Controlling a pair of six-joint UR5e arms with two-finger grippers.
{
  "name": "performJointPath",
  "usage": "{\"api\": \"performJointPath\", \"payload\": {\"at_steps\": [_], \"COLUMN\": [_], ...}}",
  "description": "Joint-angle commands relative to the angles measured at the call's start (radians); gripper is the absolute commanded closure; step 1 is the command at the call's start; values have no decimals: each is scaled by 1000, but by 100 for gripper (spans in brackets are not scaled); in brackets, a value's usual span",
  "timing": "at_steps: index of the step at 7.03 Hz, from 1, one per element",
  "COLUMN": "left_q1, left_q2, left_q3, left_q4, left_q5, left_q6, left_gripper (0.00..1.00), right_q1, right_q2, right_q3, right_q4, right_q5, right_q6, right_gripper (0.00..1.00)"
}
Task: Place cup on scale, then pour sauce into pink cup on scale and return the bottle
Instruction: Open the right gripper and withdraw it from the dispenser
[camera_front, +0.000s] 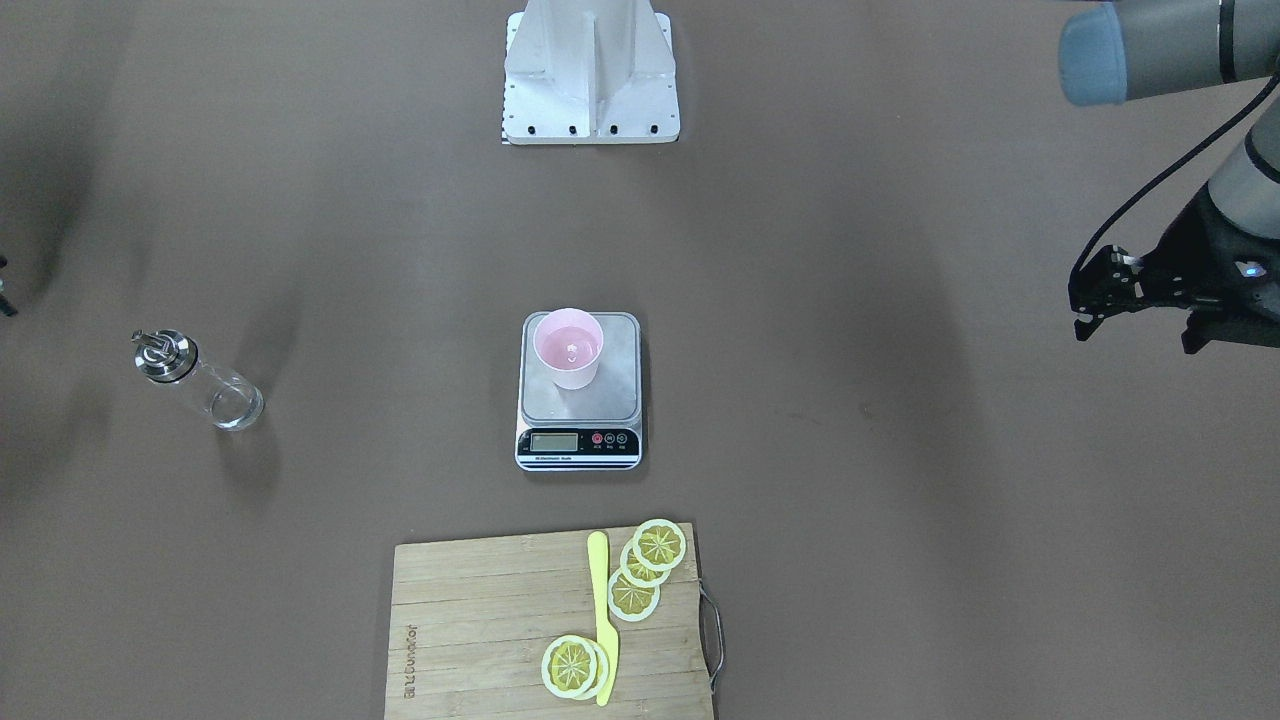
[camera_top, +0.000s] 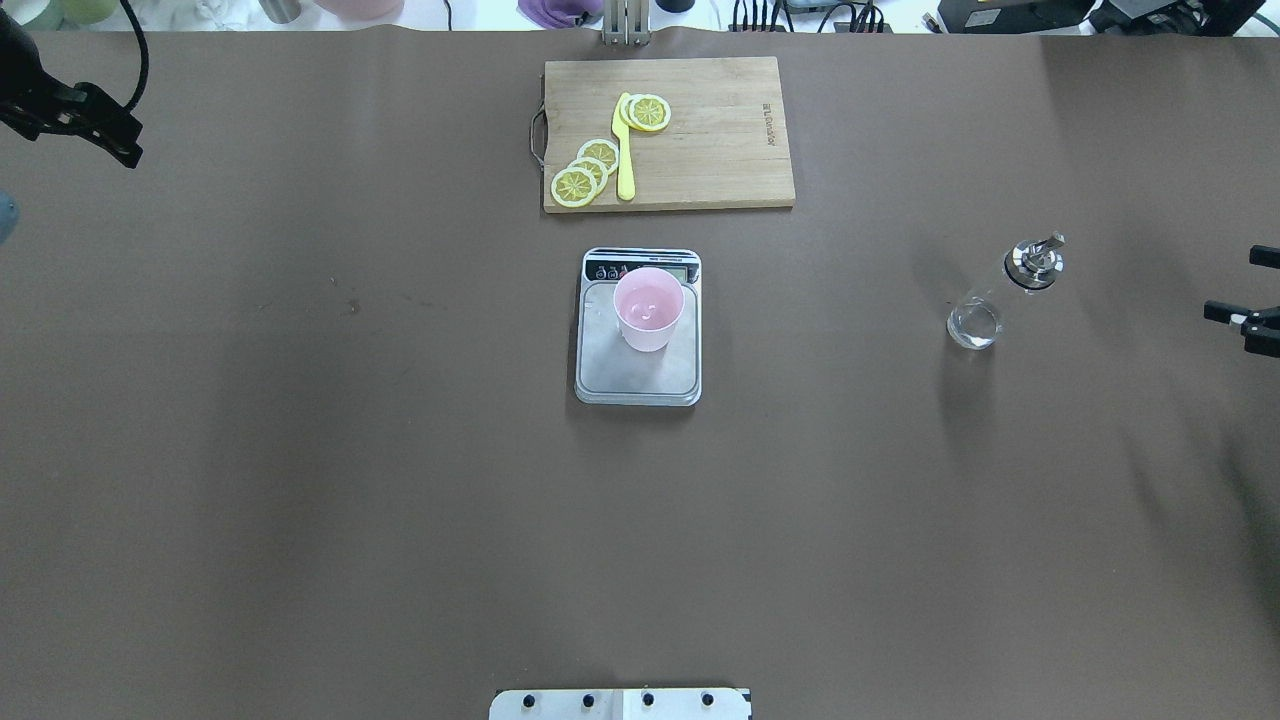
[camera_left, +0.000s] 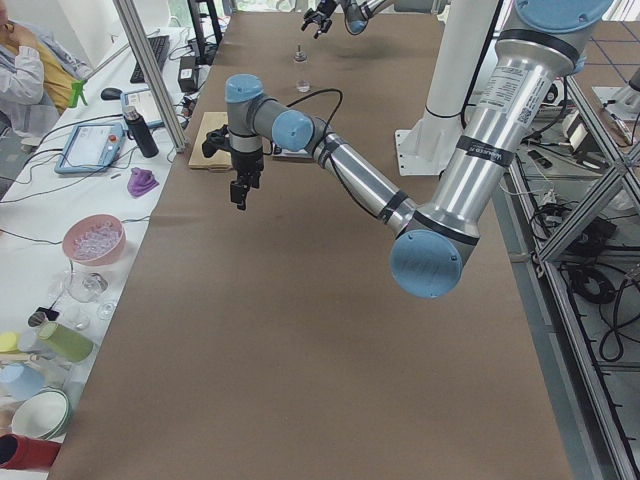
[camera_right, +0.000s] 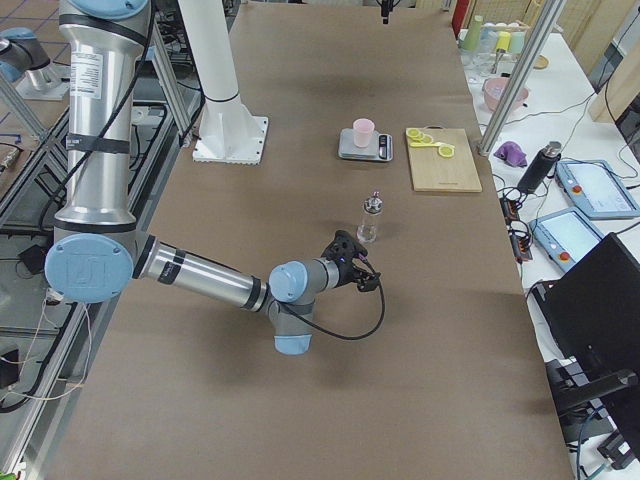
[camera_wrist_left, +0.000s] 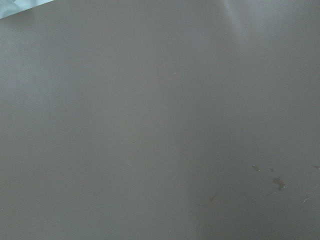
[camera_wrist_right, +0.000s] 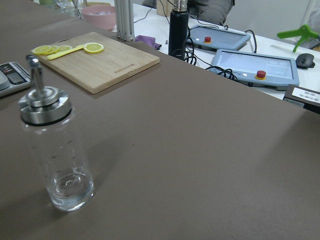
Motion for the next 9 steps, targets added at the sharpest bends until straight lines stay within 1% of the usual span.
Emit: {"api": "performJointPath", "payload": {"at_steps": [1,2,3,4,6,7,8,9], "left_q1": [-1,-1,-1,-1,-3,-3,-4,-4], "left_q2": [4,7,9,10,53,55,67,69], "left_q3": [3,-3,-2,-2,-10,-10,-11,-11], "left_q4": [2,5,8,11,11,11,11,11], "left_q5": [-9,-15,-15,-15,-17,-17,-17,-17], "left_q6": [1,0,0,0,0,0,0,0], "left_gripper": [2,3,2,3,3,2,2,2], "right_q1": [134,227,293,309,341,332,317,303], "right_q2": [20,44,90,93,89,90,92,93], "right_q3": [7,13,25,42,51,57,77,129], "right_q4": [-214,-400,-554,-652,-805,-906,-1037,-1201], "right_q5": [135,276,379,375,375,375,374,361], "right_q6": [4,4,2,4,4,4,2,1], "right_gripper": [0,0,0,0,0,0,0,0]}}
